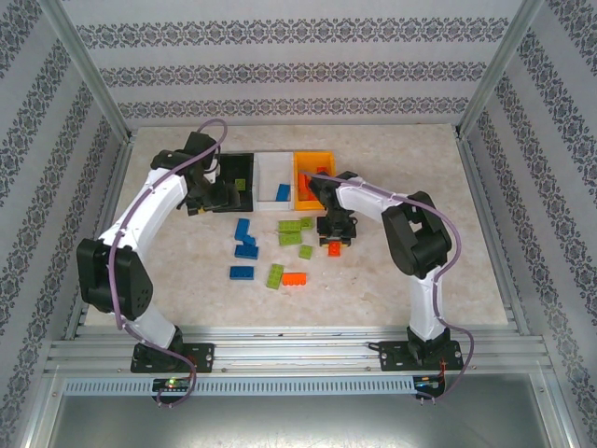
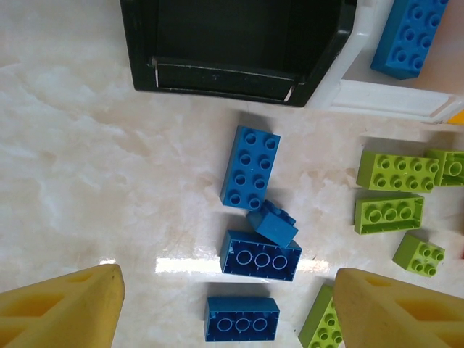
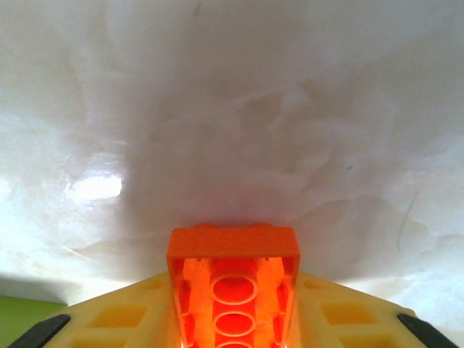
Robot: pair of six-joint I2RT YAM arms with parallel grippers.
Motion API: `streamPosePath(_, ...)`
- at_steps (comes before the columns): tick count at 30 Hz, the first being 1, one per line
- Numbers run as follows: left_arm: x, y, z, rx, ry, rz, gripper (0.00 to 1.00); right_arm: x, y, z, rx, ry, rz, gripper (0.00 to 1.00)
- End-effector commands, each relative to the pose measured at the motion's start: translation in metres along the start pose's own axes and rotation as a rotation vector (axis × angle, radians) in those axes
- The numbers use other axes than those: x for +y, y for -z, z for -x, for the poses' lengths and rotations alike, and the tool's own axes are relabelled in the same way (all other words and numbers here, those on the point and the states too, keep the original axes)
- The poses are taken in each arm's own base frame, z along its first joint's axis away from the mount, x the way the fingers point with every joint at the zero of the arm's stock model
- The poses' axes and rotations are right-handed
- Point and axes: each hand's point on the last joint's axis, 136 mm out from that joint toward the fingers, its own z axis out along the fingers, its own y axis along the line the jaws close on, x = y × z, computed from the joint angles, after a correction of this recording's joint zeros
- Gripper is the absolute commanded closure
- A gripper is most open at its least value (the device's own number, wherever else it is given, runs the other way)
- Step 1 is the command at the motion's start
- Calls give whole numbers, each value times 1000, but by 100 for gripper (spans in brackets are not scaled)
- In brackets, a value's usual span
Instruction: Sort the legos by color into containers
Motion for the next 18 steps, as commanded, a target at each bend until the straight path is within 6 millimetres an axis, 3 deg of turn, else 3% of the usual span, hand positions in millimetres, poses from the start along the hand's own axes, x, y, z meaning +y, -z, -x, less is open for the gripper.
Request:
streamPosePath(1, -8, 11, -7, -26, -9, -28, 24, -8, 26, 6, -54, -13, 27, 62)
streamPosePath(6, -22, 11, -24, -17, -51, -67, 23, -12, 65, 30, -140, -45, 102, 62)
streamPosePath(11, -47, 1, -53, 17, -129, -104, 21, 1, 102, 75, -243, -31, 191, 62)
streamPosePath(15, -63, -10, -75, 57, -162, -110, 19, 18, 115, 110, -275, -13, 232, 62)
streamPosePath(18, -60, -19, -88, 90, -133, -86, 18, 28, 118, 135, -301, -7, 245, 62)
